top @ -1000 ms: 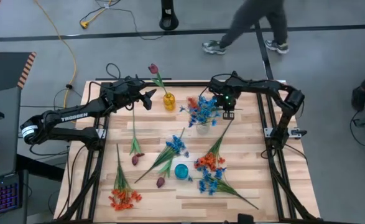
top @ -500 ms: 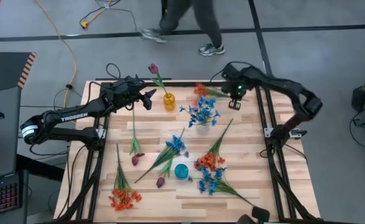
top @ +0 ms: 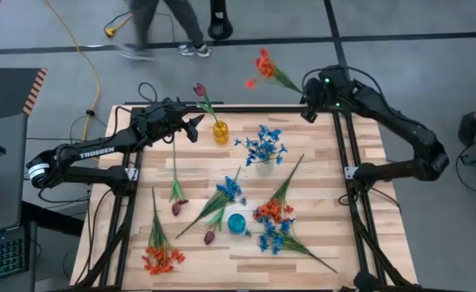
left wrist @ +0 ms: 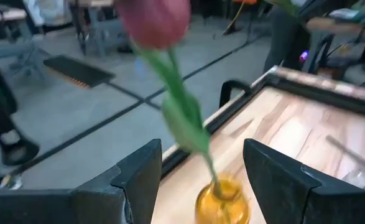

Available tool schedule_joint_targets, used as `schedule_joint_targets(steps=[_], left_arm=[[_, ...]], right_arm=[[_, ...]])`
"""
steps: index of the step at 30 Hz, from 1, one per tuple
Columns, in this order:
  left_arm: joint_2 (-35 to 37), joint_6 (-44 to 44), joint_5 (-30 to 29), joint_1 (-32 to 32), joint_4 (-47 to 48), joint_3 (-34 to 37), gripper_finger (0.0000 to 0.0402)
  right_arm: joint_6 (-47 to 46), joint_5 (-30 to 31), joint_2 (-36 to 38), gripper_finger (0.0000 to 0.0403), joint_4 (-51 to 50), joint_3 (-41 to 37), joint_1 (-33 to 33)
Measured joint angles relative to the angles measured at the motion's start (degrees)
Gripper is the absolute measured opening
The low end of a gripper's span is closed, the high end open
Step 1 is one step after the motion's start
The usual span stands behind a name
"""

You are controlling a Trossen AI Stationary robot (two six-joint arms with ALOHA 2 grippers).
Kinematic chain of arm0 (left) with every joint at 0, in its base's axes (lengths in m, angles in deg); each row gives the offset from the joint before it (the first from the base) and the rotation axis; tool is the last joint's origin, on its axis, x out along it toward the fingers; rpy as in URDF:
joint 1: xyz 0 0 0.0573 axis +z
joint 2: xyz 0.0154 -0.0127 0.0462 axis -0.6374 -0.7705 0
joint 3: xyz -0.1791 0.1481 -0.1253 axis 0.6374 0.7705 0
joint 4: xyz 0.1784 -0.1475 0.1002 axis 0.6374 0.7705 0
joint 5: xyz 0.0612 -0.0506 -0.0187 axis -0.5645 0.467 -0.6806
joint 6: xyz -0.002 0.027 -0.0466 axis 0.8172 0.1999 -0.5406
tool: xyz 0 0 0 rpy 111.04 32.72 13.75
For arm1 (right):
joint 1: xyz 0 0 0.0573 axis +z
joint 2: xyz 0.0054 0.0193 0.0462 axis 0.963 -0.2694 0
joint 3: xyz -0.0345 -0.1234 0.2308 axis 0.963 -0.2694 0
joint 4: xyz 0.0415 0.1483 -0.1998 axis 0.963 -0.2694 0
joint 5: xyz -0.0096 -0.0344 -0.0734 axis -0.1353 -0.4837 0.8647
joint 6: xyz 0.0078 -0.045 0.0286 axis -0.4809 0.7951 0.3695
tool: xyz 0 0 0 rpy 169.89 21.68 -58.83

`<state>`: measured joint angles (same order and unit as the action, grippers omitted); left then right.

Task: Sort flowers into vase by color
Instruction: Put the top orange flowers into the blue vase

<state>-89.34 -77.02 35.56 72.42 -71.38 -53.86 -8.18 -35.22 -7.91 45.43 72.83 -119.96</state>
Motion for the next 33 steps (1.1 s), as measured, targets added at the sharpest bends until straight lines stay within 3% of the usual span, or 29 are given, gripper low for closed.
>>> schedule_joint_targets(steps=[11,19,33], left_arm=[[0.0,-2.2,15.0,-1.0,-15.4,0.0,0.0215],[0.0,0.1,15.5,-7.6,-20.0,0.0,0.0215],[0.0,3.5,11.9,-21.0,-20.0,0.0,0.0215]], right_arm=[[-4.5,0.0,5.8,0.0029,8.6,0.0,10.5],[-5.8,0.0,8.8,0.0029,12.5,0.0,20.3],[-9.6,0.0,8.1,0.0029,19.0,0.0,40.0]])
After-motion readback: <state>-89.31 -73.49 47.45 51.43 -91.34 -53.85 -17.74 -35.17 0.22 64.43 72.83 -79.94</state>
